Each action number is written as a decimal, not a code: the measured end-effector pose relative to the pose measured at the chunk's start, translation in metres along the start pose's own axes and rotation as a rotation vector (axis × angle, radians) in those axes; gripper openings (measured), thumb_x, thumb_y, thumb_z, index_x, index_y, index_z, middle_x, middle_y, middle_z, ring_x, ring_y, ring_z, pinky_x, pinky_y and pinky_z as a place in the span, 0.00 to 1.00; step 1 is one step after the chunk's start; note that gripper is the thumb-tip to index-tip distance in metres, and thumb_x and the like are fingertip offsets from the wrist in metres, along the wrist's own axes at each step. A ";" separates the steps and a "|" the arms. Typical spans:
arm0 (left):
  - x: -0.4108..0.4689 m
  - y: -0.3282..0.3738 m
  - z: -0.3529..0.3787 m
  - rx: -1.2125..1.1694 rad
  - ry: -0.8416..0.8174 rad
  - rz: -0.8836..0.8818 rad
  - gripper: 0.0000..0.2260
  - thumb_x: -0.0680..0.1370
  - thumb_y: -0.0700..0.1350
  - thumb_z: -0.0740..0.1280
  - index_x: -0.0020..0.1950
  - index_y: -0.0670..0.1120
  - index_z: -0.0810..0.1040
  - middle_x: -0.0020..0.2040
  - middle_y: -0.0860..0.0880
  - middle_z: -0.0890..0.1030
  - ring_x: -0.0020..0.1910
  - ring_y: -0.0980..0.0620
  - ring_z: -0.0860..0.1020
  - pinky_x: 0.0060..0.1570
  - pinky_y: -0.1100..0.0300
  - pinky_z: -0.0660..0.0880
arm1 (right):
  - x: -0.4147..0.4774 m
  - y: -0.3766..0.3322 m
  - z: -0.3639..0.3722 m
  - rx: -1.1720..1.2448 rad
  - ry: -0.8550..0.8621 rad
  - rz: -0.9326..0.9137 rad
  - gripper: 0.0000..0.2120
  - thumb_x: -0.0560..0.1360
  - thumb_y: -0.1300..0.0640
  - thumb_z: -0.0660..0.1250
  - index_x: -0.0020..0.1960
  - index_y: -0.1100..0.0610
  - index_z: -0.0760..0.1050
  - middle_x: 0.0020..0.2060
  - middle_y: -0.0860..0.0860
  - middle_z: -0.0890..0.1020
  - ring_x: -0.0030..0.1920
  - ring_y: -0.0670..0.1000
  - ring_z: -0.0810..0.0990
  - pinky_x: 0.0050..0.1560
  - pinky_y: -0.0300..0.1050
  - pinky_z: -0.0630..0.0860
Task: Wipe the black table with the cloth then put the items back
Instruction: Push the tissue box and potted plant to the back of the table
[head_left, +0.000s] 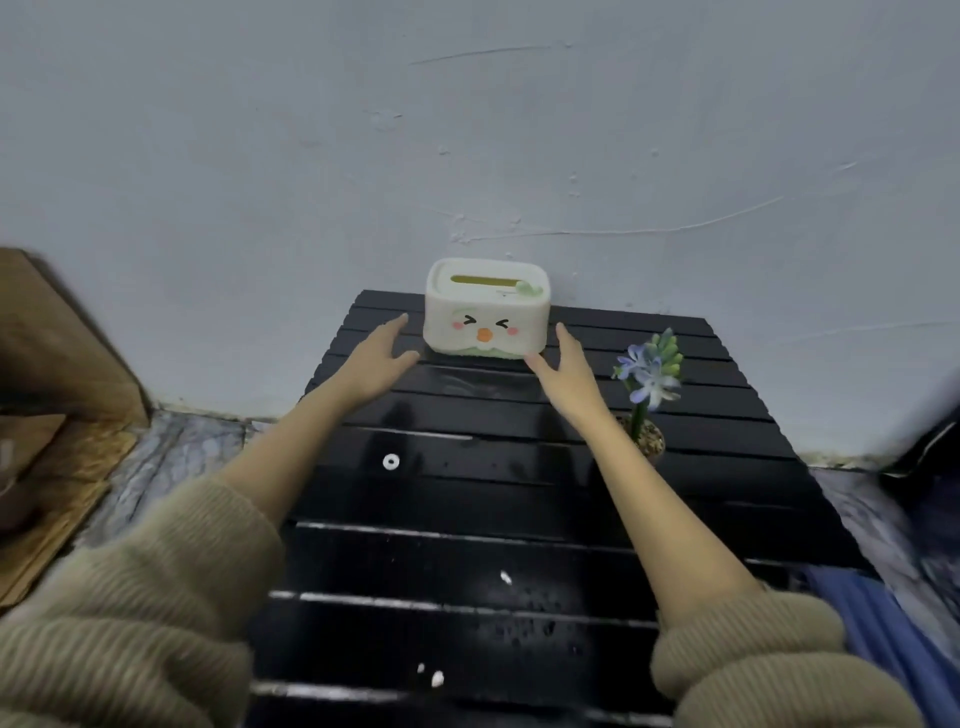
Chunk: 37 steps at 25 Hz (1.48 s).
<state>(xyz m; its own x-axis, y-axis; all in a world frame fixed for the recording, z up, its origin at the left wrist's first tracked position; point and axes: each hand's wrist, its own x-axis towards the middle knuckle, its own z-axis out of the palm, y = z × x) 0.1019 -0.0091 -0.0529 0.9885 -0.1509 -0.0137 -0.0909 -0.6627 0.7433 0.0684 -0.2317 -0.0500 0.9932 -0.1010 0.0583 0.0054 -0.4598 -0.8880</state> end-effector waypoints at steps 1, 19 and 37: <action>-0.018 0.000 -0.002 0.020 -0.007 0.001 0.26 0.78 0.43 0.58 0.74 0.44 0.54 0.76 0.45 0.58 0.75 0.47 0.59 0.72 0.54 0.56 | -0.017 0.001 -0.002 -0.048 -0.030 0.013 0.27 0.78 0.55 0.60 0.73 0.60 0.54 0.74 0.57 0.60 0.72 0.53 0.60 0.64 0.36 0.59; -0.132 -0.064 0.006 0.243 -0.005 -0.045 0.25 0.76 0.41 0.61 0.72 0.40 0.60 0.72 0.38 0.65 0.72 0.39 0.62 0.73 0.46 0.58 | -0.133 0.052 -0.088 -0.521 0.181 0.052 0.27 0.75 0.52 0.64 0.70 0.61 0.61 0.69 0.58 0.68 0.69 0.58 0.67 0.64 0.53 0.68; -0.136 -0.071 0.013 0.184 0.073 -0.005 0.23 0.77 0.39 0.59 0.72 0.42 0.60 0.74 0.42 0.63 0.75 0.44 0.58 0.74 0.52 0.54 | -0.044 0.051 -0.069 -0.400 0.188 0.068 0.31 0.66 0.52 0.74 0.63 0.63 0.69 0.60 0.61 0.76 0.60 0.59 0.74 0.59 0.50 0.72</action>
<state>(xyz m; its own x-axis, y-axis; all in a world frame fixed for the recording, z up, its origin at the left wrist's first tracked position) -0.0274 0.0493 -0.1126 0.9945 -0.0983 0.0369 -0.1004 -0.7871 0.6085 0.0169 -0.3118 -0.0660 0.9512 -0.2840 0.1208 -0.1411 -0.7481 -0.6484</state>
